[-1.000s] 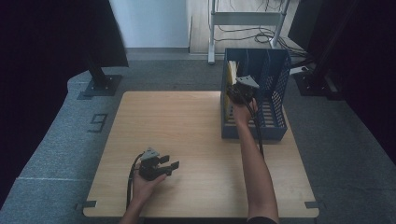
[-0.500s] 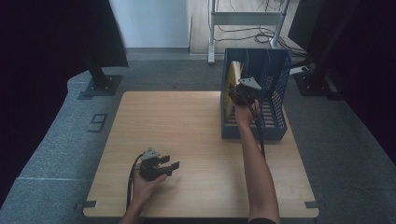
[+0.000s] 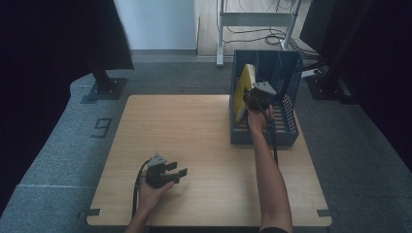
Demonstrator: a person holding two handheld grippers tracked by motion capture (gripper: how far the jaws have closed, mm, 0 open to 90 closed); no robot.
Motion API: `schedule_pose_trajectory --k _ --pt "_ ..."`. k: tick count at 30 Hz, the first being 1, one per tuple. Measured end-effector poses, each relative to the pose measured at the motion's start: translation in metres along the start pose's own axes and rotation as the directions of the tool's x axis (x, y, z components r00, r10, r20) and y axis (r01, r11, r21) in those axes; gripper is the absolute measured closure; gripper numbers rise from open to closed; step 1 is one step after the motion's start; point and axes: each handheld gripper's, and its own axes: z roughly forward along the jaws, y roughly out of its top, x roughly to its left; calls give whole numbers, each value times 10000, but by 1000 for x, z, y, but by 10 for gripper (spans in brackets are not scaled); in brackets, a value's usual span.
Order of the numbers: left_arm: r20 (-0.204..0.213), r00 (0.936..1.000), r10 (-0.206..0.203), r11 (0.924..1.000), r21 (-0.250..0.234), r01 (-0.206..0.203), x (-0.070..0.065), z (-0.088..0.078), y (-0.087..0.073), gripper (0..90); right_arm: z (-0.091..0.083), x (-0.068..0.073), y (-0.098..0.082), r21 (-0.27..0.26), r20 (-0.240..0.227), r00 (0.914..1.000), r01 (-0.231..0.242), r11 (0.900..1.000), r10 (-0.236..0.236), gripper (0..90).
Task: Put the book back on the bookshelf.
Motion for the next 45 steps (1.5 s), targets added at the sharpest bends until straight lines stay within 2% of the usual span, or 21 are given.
schedule_pose_trajectory --k 2,4,7,9,11,12,13,15,17,19,22,25,28,34,36,41,45 --pt "1 10000 -6 10000 -4 6 0 0 0 410 1 0 0 17 57 10000 58 10000 -58 653" --pt "-13 10000 -2 10000 1 2 0 0 0 410 2 1 3 178 331 9990 306 9994 -311 706" --pt "-38 10000 -56 10000 -29 56 1 -1 0 410 4 -1 6 123 48 10000 17 9999 -18 749" --pt "-42 10000 -70 10000 -62 70 2 -2 0 410 5 2 6 26 240 9991 338 9994 -338 751" --pt "-54 9999 -106 9999 -80 105 4 -3 0 411 6 6 5 -68 663 9952 723 9974 -717 752" --pt "-71 9999 -130 9999 -103 129 4 -3 0 411 5 5 4 -124 789 9945 700 9975 -688 753" --pt "-68 9999 -134 9999 -98 134 5 -3 0 411 5 3 3 -217 967 9944 455 9987 -432 752" --pt "-72 9999 -142 9998 -108 141 5 -3 0 411 4 -1 2 -288 1003 9948 199 9994 -169 751" --pt "-57 9999 -129 9999 -97 128 4 -3 0 411 3 -3 2 -318 1020 9947 148 9994 -115 749" --pt "-53 9999 -105 9999 -70 105 4 -2 0 411 3 -2 1 -373 1046 9943 256 9990 -216 744" --pt "-46 10000 -83 9999 -59 83 3 -2 0 411 3 2 -1 -492 1261 9902 671 9965 -605 718" --pt "-45 10000 -83 9999 -64 83 3 -2 0 410 0 2 0 -633 1416 9879 733 9953 -637 680" --pt "-21 10000 -61 10000 -50 61 2 -1 -1 410 -6 2 5 -749 1368 9881 812 9939 -704 620" --pt "-75 10000 -6 10000 -22 6 2 -2 -1 409 -15 -1 6 -516 1164 9917 610 9968 -546 476" --pt "-88 10000 -31 10000 -57 31 3 -3 0 409 -21 -3 5 -657 1010 9941 474 9967 -407 447" --pt "-111 9999 -34 10000 -47 34 3 -3 0 409 -35 -8 4 -570 395 9991 195 9982 -173 392" --pt "-133 9999 -22 10000 -36 21 3 -4 0 409 -48 -11 2 -529 -122 9998 180 9984 -187 377"
